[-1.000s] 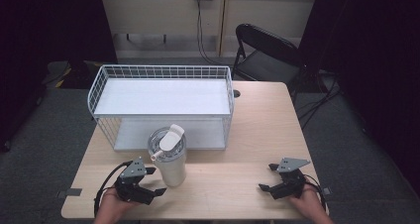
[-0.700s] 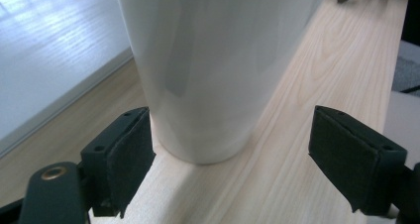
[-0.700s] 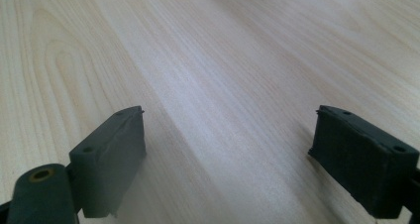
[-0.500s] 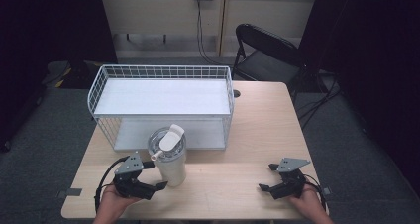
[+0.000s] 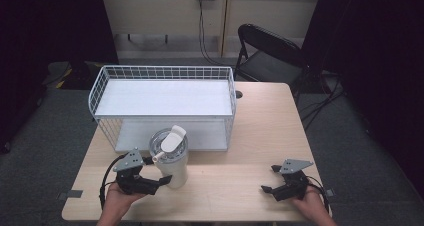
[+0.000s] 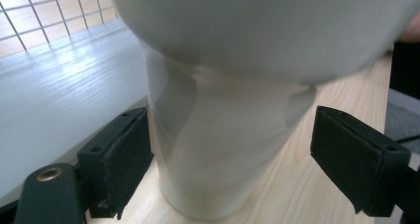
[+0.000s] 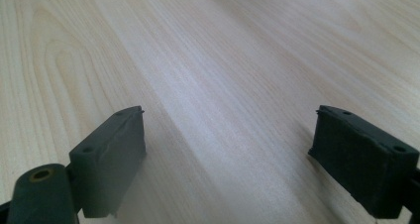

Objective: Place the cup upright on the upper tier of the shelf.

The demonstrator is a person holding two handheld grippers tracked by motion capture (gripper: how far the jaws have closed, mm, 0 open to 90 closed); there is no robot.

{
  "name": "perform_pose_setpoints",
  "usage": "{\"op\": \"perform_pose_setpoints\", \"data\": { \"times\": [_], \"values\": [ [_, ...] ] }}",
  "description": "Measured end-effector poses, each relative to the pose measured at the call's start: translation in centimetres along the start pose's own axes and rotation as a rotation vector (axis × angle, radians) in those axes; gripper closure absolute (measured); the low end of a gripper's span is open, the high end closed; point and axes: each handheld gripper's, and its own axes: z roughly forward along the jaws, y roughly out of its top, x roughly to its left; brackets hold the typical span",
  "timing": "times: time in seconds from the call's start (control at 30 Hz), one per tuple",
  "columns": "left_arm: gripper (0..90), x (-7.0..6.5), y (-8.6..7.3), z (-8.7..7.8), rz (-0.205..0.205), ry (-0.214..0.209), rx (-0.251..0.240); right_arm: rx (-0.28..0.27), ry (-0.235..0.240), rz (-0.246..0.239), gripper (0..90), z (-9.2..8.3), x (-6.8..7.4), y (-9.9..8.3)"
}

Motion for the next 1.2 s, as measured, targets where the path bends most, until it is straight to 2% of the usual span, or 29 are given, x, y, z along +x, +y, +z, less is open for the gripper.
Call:
{"op": "perform_pose_setpoints", "data": {
  "times": [0.1, 0.5, 0.7, 0.8, 0.87, 0.97, 1.1, 1.2],
  "values": [
    [15.4, 0.0, 0.0, 0.3, 0.003, -0.006, -0.013, 0.0, 0.0, 0.0, 12.6, 0.0, 0.0, 0.0],
    [8.4, -0.5, 0.4, 1.7, 0.023, 0.034, -0.063, 0.0, 0.0, 0.0, 12.6, 0.0, 0.0, 0.0],
    [6.8, -0.8, 0.2, 2.4, 0.04, 0.063, -0.123, 0.0, 0.0, 0.0, 12.6, 0.0, 0.0, 0.0],
    [6.4, -0.9, 0.0, 2.7, 0.028, 0.068, -0.152, 0.0, 0.0, 0.0, 12.6, 0.0, 0.0, 0.0],
    [6.6, -0.9, -0.1, 2.8, 0.043, 0.073, -0.162, 0.0, 0.0, 0.0, 12.6, 0.0, 0.0, 0.0],
    [6.6, -1.0, -0.3, 3.0, 0.038, 0.086, -0.188, 0.0, 0.0, 0.0, 12.6, 0.0, 0.0, 0.0],
    [8.4, -1.4, -0.7, 3.0, 0.084, 0.114, -0.221, 0.0, 0.0, 0.0, 12.6, 0.0, 0.0, 0.0],
    [8.9, -1.6, -0.7, 3.0, 0.095, 0.13, -0.231, 0.0, 0.0, 0.0, 12.6, 0.0, 0.0, 0.0]
  ]
}}
